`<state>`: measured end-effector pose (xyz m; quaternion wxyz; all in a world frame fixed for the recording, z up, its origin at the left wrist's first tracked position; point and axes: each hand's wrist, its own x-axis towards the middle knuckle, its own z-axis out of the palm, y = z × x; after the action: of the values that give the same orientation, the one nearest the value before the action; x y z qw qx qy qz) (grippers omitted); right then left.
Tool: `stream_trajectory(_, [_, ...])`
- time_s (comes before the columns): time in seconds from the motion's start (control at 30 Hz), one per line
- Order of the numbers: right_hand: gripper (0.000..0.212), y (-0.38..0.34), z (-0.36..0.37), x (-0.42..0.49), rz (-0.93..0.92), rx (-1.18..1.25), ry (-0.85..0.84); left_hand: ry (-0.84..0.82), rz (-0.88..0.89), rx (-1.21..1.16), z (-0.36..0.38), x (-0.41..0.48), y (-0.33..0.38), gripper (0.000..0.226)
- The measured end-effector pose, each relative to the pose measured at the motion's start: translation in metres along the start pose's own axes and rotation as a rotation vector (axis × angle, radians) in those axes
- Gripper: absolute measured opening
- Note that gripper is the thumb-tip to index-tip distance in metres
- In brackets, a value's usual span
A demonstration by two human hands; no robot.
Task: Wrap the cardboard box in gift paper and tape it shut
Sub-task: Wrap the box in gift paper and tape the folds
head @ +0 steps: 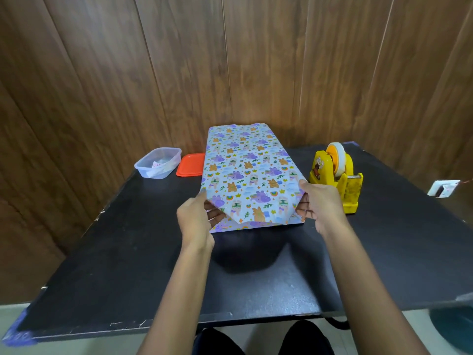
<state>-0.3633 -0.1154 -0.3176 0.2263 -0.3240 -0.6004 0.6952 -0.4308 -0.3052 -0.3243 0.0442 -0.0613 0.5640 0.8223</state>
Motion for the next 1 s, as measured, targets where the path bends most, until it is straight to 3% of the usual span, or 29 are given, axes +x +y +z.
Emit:
stream_trajectory(0.2, [0.030,-0.002,0.003,0.008,-0.067,-0.086,0.085,0.055,0.006,0.036,0.003,0.005,0.008,0.018])
stream_trajectory(0.43, [0.027,0.007,-0.003,0.003,-0.018,0.107,-0.045,0.075,0.023,-0.062,0.004,0.002,0.002,0.021])
stream_trajectory(0.63, [0.019,0.014,-0.008,0.004,-0.022,0.112,-0.117,-0.054,-0.002,-0.036,0.006,-0.001,-0.014,0.029])
stream_trajectory(0.87, [0.006,0.029,-0.010,0.004,-0.017,0.119,-0.243,-0.100,0.116,-0.097,0.006,-0.001,-0.037,0.014])
stream_trajectory(1.0, [0.007,0.032,-0.008,0.007,-0.069,0.056,-0.196,-0.054,0.170,-0.060,0.007,-0.002,-0.041,0.018])
